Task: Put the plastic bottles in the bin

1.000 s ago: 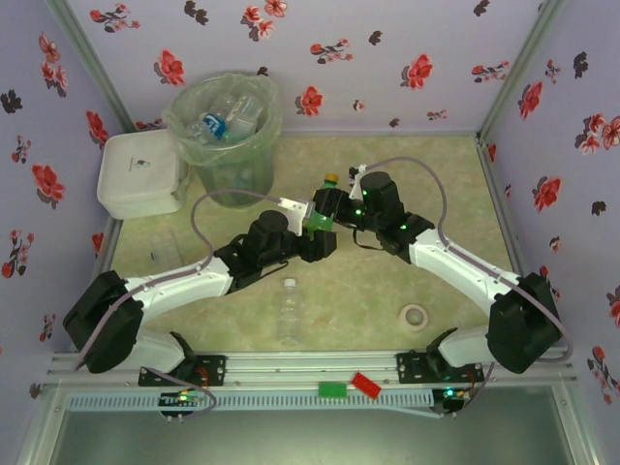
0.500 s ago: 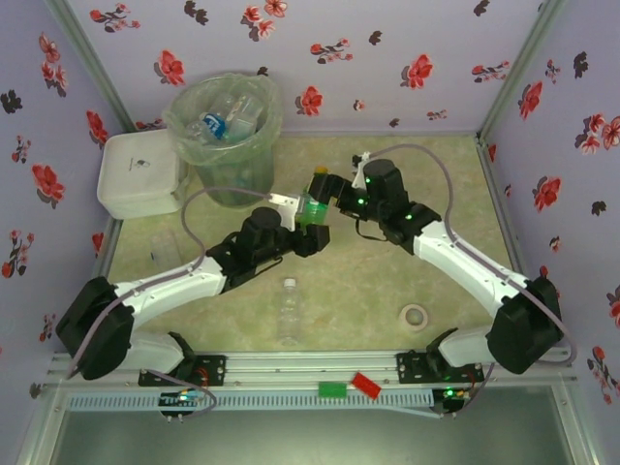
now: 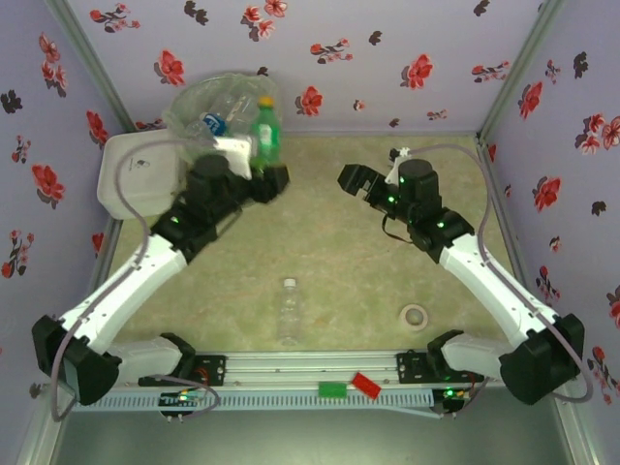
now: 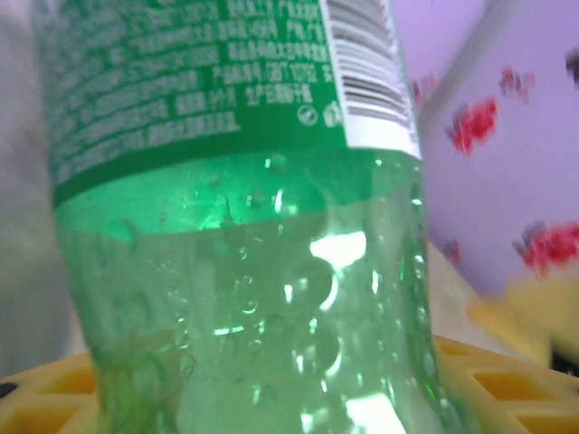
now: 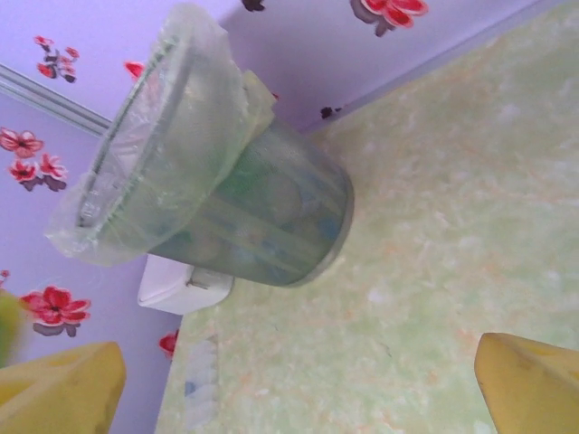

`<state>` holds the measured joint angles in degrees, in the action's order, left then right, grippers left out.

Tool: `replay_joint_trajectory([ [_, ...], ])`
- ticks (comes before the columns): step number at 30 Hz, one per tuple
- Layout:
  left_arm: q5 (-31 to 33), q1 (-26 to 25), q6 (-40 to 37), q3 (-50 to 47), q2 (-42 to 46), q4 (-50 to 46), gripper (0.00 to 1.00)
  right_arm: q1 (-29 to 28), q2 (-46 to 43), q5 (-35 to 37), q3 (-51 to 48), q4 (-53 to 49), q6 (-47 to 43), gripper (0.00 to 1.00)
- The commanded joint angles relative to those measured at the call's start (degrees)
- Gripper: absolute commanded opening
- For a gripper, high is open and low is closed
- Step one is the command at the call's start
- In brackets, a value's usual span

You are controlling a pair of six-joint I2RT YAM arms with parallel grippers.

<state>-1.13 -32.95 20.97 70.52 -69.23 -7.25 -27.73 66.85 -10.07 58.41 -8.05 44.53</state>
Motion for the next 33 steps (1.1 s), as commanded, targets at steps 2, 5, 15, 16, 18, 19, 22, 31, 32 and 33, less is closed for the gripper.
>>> replay_joint_trajectory([
  [2, -0.3, 8.2, -8.7, 15.3, -5.1, -11.5, 0.45, 0.2, -2.3, 2.4, -4.3, 0.4, -0.4, 1.0],
  [5, -1.6, 13.1, -10.7, 24.4, -10.7, -16.8, 0.45, 0.2, -4.0, 2.6, -6.4, 0.1, -0.4, 1.0],
  [15, -7.2, 23.9, -10.3, 44.4, -29.3, -31.8, 0.45, 0.2, -8.6, 5.9, -10.6, -3.5, -2.1, 1.0],
  [16, -7.3, 24.2, -9.9, 46.3, -31.1, -33.8, 0.45, 0.2, -8.7, 5.9, -10.7, -3.6, -2.2, 1.0],
  [18, -7.6, 24.5, -9.3, 49.7, -34.3, -37.6, 0.45, 0.2, -8.8, 5.7, -10.8, -3.9, -2.4, 1.0],
  [19, -8.0, 24.4, -9.2, 50.6, -35.6, -38.5, 0.46, 0.2, -8.8, 5.6, -10.7, -4.0, -2.5, 1.0],
  [22, -8.6, 24.4, -8.7, 52.5, -37.7, -39.8, 0.46, 0.2, -8.8, 5.8, -10.1, -5.3, -3.0, 1.0],
  [31, -10.5, 24.5, -8.0, 61.0, -43.6, -47.4, 0.51, 0.2, -10.2, 5.5, -10.7, -6.3, -3.0, 1.0],
  [32, -10.5, 24.5, -8.2, 62.1, -44.2, -48.6, 0.53, 0.2, -10.6, 5.7, -10.8, -6.3, -3.0, 1.0],
  [33, -10.4, 24.4, -8.2, 63.1, -44.7, -49.6, 0.54, 0.2, -11.0, 6.0, -11.1, -6.2, -3.1, 1.0],
])
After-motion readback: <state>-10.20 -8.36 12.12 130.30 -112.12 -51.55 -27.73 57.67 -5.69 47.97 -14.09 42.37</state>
